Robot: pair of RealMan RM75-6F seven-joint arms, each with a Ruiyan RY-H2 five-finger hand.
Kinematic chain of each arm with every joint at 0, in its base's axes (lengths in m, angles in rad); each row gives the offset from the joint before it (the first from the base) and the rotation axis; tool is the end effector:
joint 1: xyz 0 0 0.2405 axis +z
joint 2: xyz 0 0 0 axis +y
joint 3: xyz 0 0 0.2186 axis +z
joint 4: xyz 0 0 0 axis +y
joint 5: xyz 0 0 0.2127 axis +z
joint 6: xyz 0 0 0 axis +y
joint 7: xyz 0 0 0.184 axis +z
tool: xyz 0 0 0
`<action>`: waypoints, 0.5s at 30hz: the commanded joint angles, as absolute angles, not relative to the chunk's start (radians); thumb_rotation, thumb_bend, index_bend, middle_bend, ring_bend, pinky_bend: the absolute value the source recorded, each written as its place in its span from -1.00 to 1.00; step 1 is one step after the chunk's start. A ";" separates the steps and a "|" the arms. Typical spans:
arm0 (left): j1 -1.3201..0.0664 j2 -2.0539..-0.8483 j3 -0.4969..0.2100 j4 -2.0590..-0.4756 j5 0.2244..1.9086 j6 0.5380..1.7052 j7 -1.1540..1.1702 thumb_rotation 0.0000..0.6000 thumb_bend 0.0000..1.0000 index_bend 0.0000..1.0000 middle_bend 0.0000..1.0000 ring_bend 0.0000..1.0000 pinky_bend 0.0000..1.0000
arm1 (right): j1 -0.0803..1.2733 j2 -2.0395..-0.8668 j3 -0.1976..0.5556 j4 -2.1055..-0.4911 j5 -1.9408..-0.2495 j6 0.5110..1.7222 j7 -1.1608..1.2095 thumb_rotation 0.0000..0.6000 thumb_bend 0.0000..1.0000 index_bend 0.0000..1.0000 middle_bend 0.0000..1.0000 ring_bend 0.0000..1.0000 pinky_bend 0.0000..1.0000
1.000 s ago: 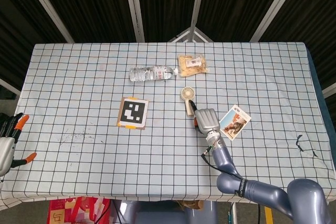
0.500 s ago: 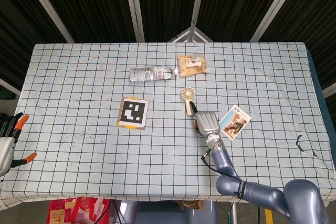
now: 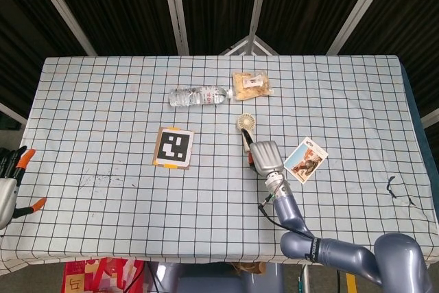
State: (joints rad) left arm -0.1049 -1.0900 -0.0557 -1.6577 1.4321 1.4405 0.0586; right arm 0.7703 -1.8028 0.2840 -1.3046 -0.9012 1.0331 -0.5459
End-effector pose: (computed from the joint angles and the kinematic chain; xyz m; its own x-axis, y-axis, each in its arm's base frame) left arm -0.2811 0.2243 0.1420 0.4259 0.0369 0.9040 0.9036 0.0343 -0.4271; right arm -0.1025 -0.3707 -0.0688 0.4024 -0.2370 0.8842 -0.9110 -0.1995 0.3611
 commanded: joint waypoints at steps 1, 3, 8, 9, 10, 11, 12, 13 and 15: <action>-0.104 -1.092 -0.056 -1.656 1.435 1.445 0.062 1.00 -0.82 -1.00 -1.00 -1.00 -1.00 | 0.749 -1.741 0.299 -1.382 -1.026 1.124 -0.469 1.00 0.60 -1.00 -0.03 -0.04 0.14; -0.103 -1.093 -0.056 -1.655 1.437 1.448 0.064 1.00 -0.82 -1.00 -1.00 -1.00 -1.00 | 0.723 -1.693 0.280 -1.431 -1.080 1.162 -0.452 1.00 0.55 -1.00 -0.24 -0.28 -0.17; -0.099 -1.093 -0.053 -1.654 1.445 1.458 0.068 1.00 -0.82 -1.00 -1.00 -1.00 -1.00 | 0.614 -1.527 0.183 -1.595 -1.195 1.255 -0.433 1.00 0.33 -1.00 -0.57 -0.71 -0.55; -0.098 -1.093 -0.052 -1.653 1.447 1.460 0.070 1.00 -0.82 -1.00 -1.00 -1.00 -1.00 | 0.579 -1.482 0.149 -1.635 -1.223 1.283 -0.431 1.00 0.29 -1.00 -0.62 -0.78 -0.62; -0.098 -1.093 -0.051 -1.653 1.450 1.462 0.072 1.00 -0.82 -1.00 -1.00 -1.00 -1.00 | 0.551 -1.450 0.120 -1.662 -1.245 1.304 -0.428 1.00 0.26 -1.00 -0.65 -0.83 -0.66; -0.097 -1.093 -0.050 -1.653 1.452 1.464 0.074 1.00 -0.82 -1.00 -1.00 -1.00 -1.00 | 0.523 -1.418 0.090 -1.684 -1.266 1.324 -0.428 1.00 0.21 -1.00 -0.71 -0.90 -0.72; -0.096 -1.093 -0.049 -1.653 1.455 1.466 0.077 1.00 -0.82 -1.00 -1.00 -1.00 -1.00 | 0.497 -1.389 0.059 -1.700 -1.286 1.342 -0.431 1.00 0.16 -1.00 -0.77 -0.95 -0.76; -0.095 -1.094 -0.047 -1.652 1.459 1.468 0.082 1.00 -0.82 -1.00 -1.00 -1.00 -1.00 | 0.465 -1.357 0.020 -1.713 -1.306 1.363 -0.440 1.00 0.12 -1.00 -0.80 -0.97 -0.80; -0.093 -1.096 -0.044 -1.649 1.466 1.476 0.095 1.00 -0.82 -1.00 -1.00 -1.00 -1.00 | 0.404 -1.299 -0.050 -1.731 -1.349 1.404 -0.453 1.00 0.03 -1.00 -0.89 -1.00 -0.85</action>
